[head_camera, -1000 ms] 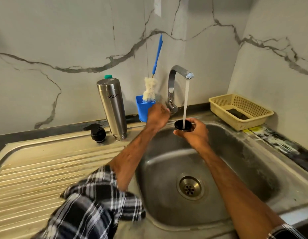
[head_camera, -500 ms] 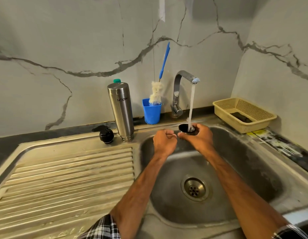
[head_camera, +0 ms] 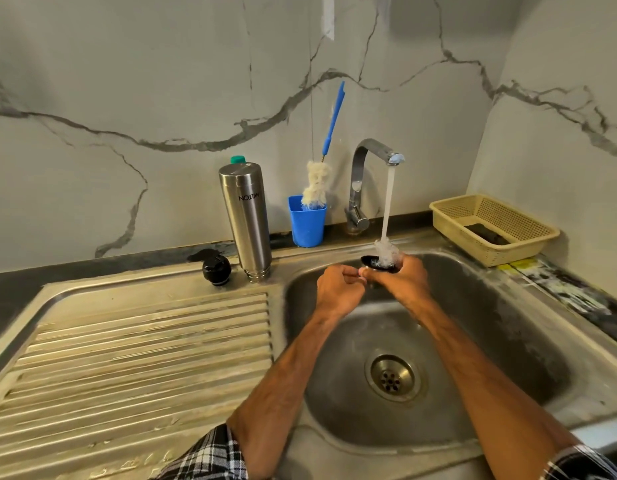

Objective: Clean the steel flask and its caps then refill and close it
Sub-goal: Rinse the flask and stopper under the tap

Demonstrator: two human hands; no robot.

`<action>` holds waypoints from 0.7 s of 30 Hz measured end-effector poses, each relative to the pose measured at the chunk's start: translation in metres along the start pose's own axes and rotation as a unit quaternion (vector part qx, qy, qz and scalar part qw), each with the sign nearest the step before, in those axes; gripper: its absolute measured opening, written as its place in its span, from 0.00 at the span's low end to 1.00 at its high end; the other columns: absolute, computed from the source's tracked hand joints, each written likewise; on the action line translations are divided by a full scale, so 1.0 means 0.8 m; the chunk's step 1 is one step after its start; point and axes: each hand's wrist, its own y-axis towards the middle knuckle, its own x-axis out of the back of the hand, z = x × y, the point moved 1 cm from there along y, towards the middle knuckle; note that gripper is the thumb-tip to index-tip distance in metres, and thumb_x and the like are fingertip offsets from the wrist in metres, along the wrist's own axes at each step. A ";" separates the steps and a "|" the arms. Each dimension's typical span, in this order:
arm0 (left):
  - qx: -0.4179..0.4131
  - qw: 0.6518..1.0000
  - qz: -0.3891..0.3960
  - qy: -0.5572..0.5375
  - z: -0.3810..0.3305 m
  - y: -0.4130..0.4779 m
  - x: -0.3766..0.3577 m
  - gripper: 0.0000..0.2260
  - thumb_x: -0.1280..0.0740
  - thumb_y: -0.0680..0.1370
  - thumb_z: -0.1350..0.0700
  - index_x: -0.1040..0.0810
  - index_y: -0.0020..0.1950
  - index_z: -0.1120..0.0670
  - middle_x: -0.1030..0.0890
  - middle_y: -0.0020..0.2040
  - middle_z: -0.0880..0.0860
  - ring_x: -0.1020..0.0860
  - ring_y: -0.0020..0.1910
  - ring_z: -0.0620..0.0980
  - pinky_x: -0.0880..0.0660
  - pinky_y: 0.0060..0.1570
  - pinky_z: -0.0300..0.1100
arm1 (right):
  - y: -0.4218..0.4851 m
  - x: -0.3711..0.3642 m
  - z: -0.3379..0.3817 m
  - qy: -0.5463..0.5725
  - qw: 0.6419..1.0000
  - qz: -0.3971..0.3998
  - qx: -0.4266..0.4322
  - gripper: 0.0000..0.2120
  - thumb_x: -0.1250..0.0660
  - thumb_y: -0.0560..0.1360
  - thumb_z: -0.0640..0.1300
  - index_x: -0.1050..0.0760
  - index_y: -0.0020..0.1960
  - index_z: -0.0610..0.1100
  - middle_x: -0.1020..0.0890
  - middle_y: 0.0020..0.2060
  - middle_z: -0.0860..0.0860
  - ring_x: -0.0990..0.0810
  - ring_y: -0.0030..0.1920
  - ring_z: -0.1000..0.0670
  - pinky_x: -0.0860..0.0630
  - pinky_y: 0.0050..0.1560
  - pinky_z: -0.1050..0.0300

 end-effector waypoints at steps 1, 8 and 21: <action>-0.002 1.000 0.010 -0.013 -0.001 -0.001 -0.003 0.07 0.29 0.78 0.59 0.18 0.54 0.50 0.17 0.46 0.45 0.20 0.47 0.41 0.21 0.58 0.41 | 0.000 0.001 -0.001 0.025 1.000 0.010 -0.010 0.20 0.18 0.65 0.45 0.18 0.54 0.45 0.14 0.44 0.51 0.16 0.45 0.54 0.22 0.41 0.65; -0.104 0.992 -0.059 -0.051 -0.017 0.003 -0.017 0.22 0.28 0.78 0.60 0.28 0.71 0.53 0.22 0.60 0.44 0.24 0.56 0.38 0.31 0.49 0.21 | 0.001 0.001 0.003 0.346 0.920 0.087 -0.165 0.19 0.27 0.74 0.45 0.21 0.62 0.37 0.16 0.55 0.39 0.17 0.57 0.41 0.18 0.51 0.49; -0.214 0.961 0.006 0.176 -0.023 0.029 -0.038 0.18 0.39 0.85 0.54 0.31 0.73 0.59 0.28 0.71 0.59 0.29 0.71 0.56 0.31 0.73 0.55 | -0.005 -0.004 0.013 0.498 0.822 0.069 -0.266 0.14 0.44 0.83 0.44 0.21 0.48 0.41 0.18 0.28 0.50 0.19 0.28 0.52 0.21 0.31 0.58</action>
